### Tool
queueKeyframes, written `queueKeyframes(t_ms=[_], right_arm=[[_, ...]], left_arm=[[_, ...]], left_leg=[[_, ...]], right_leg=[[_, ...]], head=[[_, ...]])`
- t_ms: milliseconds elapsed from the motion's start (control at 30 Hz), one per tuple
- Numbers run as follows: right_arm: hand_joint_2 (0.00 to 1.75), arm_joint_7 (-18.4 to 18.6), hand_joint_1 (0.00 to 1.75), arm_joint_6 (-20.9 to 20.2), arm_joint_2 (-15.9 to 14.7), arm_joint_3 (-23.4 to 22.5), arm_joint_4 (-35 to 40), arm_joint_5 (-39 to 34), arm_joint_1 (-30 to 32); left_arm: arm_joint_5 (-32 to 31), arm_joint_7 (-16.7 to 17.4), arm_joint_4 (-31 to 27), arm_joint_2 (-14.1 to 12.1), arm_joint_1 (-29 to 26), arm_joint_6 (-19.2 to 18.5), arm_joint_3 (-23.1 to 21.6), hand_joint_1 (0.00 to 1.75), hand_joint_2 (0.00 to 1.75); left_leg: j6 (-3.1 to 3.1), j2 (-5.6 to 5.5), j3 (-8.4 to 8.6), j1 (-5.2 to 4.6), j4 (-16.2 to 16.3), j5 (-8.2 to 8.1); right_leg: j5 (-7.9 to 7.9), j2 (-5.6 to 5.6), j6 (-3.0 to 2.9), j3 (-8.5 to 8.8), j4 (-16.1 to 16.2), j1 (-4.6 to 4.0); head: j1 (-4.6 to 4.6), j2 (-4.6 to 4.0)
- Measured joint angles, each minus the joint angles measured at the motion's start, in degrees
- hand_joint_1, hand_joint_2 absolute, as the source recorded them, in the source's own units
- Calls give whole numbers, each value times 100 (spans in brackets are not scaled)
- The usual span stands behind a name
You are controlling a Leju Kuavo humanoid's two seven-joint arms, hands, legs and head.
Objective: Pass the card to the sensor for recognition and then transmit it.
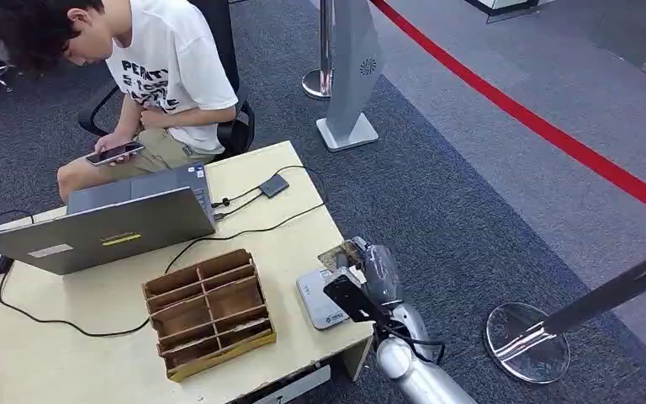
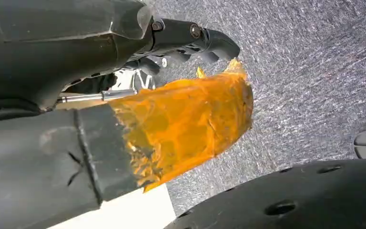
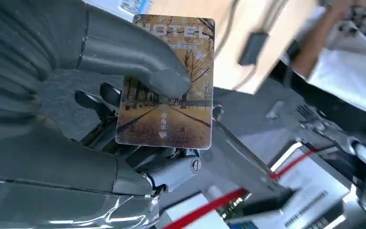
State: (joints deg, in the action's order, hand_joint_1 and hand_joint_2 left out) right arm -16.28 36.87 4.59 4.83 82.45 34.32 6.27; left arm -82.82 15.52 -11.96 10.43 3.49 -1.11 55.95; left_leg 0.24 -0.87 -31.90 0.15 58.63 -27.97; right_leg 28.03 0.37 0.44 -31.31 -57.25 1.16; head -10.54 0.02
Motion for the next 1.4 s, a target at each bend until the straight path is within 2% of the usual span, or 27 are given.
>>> queueKeyframes(t_ms=[100,233,300,367,500,600,800,1067,1400], right_arm=[[175,-57,175,50,26,0,340,2,103],[175,-70,175,59,28,2,391,4,115],[175,-175,175,146,31,131,803,164,141],[175,-181,175,168,31,238,908,262,114],[175,-162,175,234,-4,480,998,797,-130],[175,40,175,196,-70,698,983,1268,-447],[175,493,175,81,-225,1134,429,2086,-1423],[175,1023,175,52,-267,1497,-462,3104,-2574],[175,1500,175,-15,-221,1757,-1833,3784,-3900]], left_arm=[[-7,0,0,0,1,0,0,0,0],[-9,0,0,0,0,0,0,0,0],[-35,-24,0,0,2,-13,0,0,0],[-44,-35,0,-2,2,-33,0,0,0],[-66,-63,-2,-11,7,-87,0,0,0],[-85,-98,0,-22,13,-136,-4,0,0],[-114,-177,-2,-79,45,-234,-107,0,0],[-138,-227,0,-133,62,-306,-302,0,0],[-142,-262,-2,-177,66,-343,-627,0,0]], left_leg=[[0,0,0,0,0,0],[0,0,-1,0,0,0],[0,2,0,0,0,0],[0,2,-1,0,0,1],[-4,4,1,0,0,4],[-4,3,-1,0,0,6],[-3,3,1,1,0,15],[-5,5,-4,0,0,19],[-8,2,-7,0,0,27]], right_leg=[[0,0,0,0,0,0],[0,0,0,1,0,0],[0,1,0,1,0,0],[-1,1,0,1,0,0],[-2,5,0,1,-2,0],[-2,6,0,1,-2,0],[-14,7,-3,1,-3,0],[-19,9,-7,-5,-8,0],[-21,7,-7,-9,-11,0]], head=[[0,0],[0,0],[2,0],[0,0],[0,0],[-2,0],[2,0],[0,0],[0,0]])
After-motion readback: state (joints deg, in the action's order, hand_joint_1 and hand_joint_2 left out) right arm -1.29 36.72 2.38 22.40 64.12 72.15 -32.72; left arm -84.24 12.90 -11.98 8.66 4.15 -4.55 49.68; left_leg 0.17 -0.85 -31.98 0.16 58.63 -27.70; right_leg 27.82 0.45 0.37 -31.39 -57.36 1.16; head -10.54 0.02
